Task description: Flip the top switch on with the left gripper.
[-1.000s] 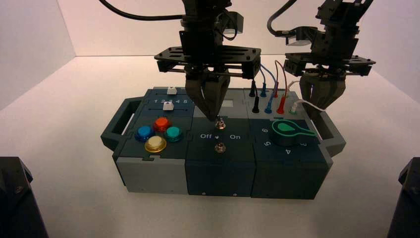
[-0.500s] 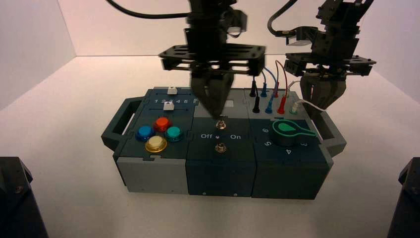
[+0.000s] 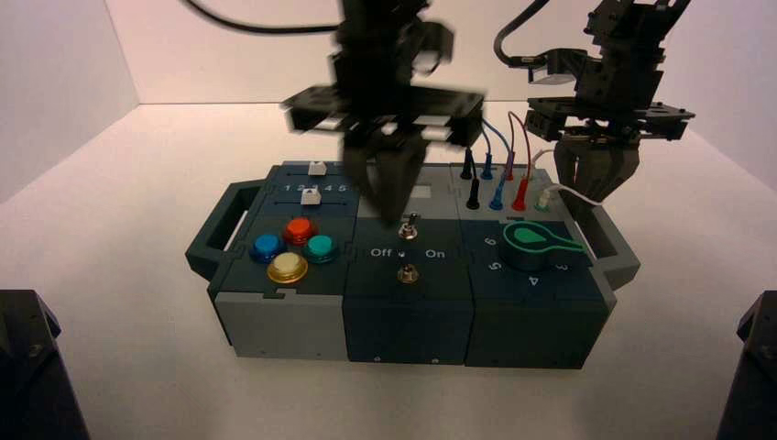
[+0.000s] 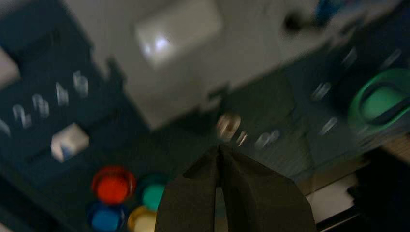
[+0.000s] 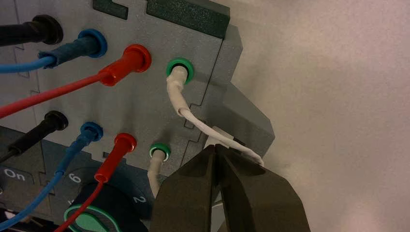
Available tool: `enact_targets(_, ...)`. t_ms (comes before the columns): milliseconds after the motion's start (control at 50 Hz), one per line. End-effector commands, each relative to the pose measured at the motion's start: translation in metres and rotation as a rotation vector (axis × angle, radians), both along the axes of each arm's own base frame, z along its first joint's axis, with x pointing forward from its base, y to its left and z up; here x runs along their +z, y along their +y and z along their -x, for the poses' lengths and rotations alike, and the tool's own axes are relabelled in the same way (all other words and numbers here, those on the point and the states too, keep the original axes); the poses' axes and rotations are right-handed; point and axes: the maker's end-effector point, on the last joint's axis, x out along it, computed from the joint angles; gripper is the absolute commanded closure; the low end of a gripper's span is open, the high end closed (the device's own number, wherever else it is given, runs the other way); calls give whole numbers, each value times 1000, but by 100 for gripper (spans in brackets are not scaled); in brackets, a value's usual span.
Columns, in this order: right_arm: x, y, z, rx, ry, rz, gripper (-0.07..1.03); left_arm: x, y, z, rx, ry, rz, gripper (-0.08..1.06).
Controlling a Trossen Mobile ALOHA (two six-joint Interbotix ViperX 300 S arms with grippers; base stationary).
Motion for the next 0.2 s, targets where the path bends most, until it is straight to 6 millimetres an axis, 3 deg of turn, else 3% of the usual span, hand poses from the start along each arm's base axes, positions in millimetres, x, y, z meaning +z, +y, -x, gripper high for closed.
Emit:
enact_targets(20,2,2,2,15,0,-4,99,14,6,-4,25,-38,47,101)
enact_targets(200,2,2,2,15,2,-3,99,12,15,0,34,-41,50,101)
